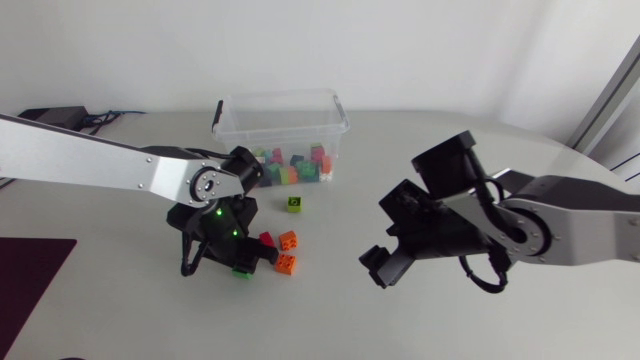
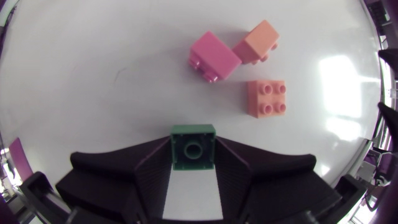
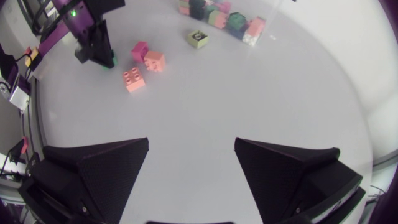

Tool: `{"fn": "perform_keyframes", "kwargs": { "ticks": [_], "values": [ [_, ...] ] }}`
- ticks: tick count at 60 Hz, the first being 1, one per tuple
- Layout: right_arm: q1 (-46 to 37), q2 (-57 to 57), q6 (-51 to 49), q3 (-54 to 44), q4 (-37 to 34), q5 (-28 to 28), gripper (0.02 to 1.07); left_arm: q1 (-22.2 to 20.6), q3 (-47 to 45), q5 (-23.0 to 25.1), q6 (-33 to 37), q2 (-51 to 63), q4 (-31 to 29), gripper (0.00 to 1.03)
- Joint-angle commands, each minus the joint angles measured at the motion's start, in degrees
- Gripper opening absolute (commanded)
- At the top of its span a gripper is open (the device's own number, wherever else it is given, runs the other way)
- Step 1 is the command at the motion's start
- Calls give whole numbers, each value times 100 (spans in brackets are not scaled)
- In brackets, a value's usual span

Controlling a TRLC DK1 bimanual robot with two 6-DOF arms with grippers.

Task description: Place the duplo bricks in the container

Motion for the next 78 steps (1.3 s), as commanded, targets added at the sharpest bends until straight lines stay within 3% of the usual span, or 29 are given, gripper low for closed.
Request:
{"fn": "perform_keyframes", "kwargs": {
  "ticks": [1, 8, 16, 41, 78],
  "values": [
    [139, 446, -280, 265, -1, -73, 102, 154, 50, 90, 213, -448, -87, 20],
    [376, 1053, -376, 730, -432, -152, 102, 294, 199, 151, 468, -756, -333, 20],
    [657, 1361, -596, 1012, -423, -530, 102, 514, 314, 187, 697, -1116, -351, 20],
    [1246, 2855, -1079, 2154, -651, -424, 102, 1340, 859, 802, 1286, -1441, -201, 20],
    [1483, 3953, -1457, 3622, -1601, -73, 100, 1639, 1931, 1356, 1400, -1169, 607, 20]
  ]
}}
